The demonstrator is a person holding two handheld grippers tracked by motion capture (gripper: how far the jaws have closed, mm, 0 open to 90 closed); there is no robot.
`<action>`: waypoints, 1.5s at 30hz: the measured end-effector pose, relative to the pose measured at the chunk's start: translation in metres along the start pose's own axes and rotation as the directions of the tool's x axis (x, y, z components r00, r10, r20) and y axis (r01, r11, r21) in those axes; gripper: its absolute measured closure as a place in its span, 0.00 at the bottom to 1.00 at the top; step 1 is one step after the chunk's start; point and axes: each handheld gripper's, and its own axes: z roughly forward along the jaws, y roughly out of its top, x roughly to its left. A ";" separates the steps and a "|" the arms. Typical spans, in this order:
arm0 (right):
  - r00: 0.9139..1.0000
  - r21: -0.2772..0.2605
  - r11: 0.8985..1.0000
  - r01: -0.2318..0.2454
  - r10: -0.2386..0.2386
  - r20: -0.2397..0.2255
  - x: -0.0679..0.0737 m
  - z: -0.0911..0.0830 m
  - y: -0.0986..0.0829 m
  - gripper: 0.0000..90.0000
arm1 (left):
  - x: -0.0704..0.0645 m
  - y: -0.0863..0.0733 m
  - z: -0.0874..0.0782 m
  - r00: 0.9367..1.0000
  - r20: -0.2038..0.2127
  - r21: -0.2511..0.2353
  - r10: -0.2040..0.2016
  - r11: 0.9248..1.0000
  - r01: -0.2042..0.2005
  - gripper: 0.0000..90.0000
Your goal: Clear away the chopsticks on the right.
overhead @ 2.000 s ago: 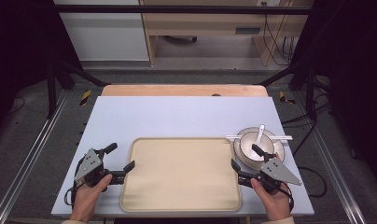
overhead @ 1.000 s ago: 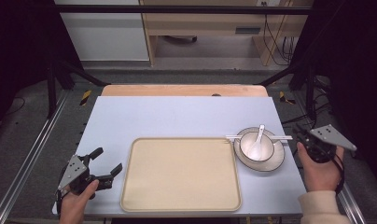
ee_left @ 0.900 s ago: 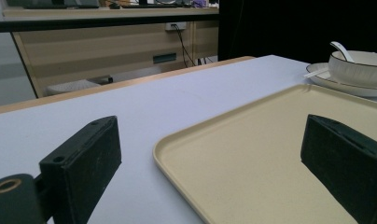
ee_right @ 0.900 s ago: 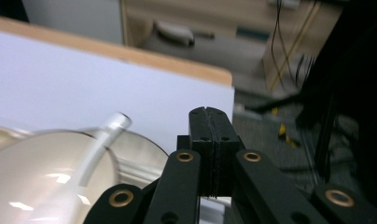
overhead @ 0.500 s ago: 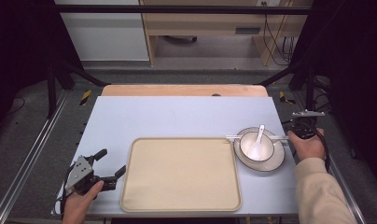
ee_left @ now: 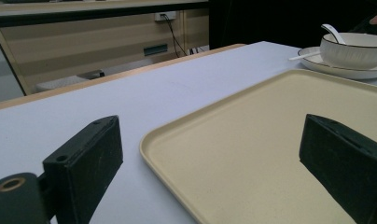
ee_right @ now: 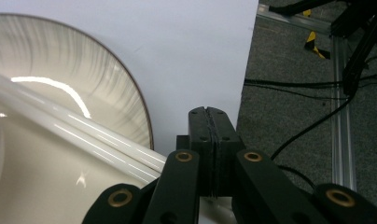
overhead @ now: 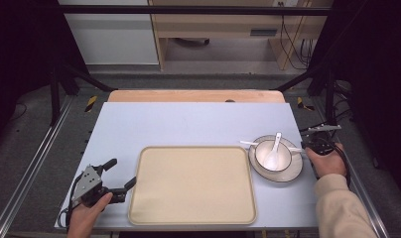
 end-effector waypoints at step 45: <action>0.964 -0.133 0.981 0.138 -0.164 -0.211 0.014 -0.019 -0.022 0.91 | -0.005 -0.001 0.006 0.999 0.005 0.037 0.036 0.999 -0.036 0.07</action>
